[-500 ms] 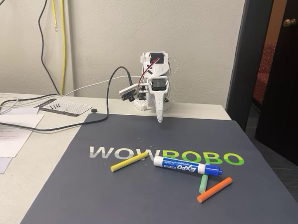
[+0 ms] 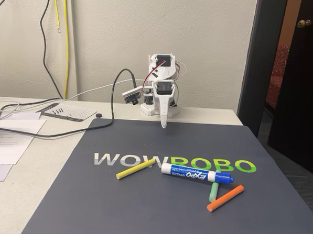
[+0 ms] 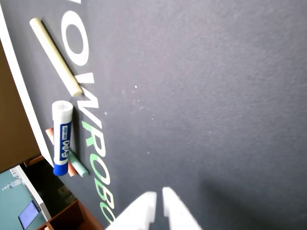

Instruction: Pick up the blue marker.

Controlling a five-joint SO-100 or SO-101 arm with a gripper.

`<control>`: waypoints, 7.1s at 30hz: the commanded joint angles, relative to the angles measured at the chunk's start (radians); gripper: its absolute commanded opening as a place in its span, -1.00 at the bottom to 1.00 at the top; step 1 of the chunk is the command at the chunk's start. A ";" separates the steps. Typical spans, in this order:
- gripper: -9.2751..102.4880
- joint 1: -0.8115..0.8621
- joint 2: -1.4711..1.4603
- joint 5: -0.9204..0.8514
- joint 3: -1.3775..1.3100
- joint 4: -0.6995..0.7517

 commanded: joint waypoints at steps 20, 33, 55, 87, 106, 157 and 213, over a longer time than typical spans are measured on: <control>-0.83 0.008 0.058 -0.005 -0.002 -0.005; -0.83 0.008 0.058 -0.005 -0.002 -0.005; -0.80 -0.066 -1.035 -0.241 -1.008 0.025; -0.32 -0.126 -2.911 0.060 -3.240 0.871; -0.17 -0.133 -2.977 0.057 -3.235 0.896; -0.83 -0.140 -2.807 0.212 -3.286 0.999; -0.83 0.103 -0.738 -0.091 -0.908 -0.034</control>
